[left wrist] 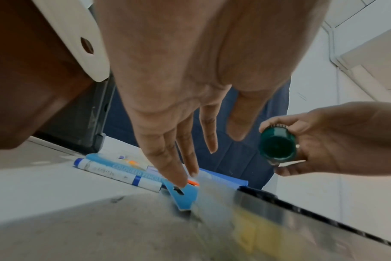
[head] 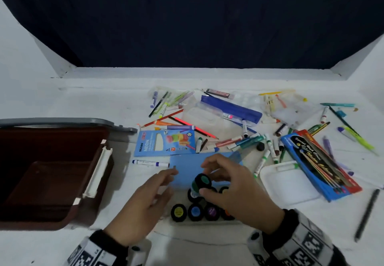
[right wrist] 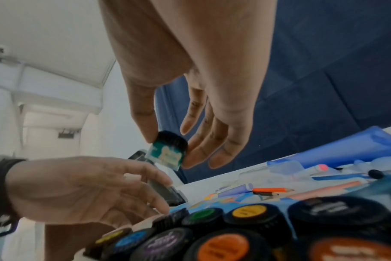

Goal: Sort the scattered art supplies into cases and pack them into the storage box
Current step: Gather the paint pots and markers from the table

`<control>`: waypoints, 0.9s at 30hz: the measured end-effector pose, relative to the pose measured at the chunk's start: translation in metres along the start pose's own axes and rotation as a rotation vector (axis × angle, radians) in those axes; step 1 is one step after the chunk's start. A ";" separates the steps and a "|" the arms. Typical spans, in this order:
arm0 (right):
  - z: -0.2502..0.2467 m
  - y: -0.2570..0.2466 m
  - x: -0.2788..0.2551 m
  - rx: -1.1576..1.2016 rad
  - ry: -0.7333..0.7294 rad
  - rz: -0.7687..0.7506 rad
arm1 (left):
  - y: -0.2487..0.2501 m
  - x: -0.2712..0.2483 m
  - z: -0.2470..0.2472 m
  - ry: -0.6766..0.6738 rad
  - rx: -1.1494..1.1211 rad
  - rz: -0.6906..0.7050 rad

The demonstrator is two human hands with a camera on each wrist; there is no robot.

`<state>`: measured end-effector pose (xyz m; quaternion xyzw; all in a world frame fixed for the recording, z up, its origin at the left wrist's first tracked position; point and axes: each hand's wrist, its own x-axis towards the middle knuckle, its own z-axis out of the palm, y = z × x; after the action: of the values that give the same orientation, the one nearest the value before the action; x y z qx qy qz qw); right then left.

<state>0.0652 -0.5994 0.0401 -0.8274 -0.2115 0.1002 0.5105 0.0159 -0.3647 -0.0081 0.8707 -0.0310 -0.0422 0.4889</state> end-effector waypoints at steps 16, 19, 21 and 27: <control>0.048 0.000 0.025 -0.590 -0.250 -0.134 | -0.012 -0.019 -0.009 -0.035 -0.213 -0.145; 0.052 -0.003 0.028 -0.646 -0.282 -0.118 | -0.009 -0.018 -0.009 -0.022 -0.210 -0.155; 0.054 -0.006 0.028 -0.677 -0.303 -0.109 | -0.008 -0.018 -0.009 -0.030 -0.212 -0.167; 0.019 -0.003 0.011 -0.555 -0.191 -0.094 | 0.005 -0.024 -0.005 -0.019 -0.186 -0.144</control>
<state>0.0666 -0.5779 0.0344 -0.9114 -0.3160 0.0924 0.2468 -0.0072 -0.3611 0.0002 0.8212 0.0312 -0.0884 0.5628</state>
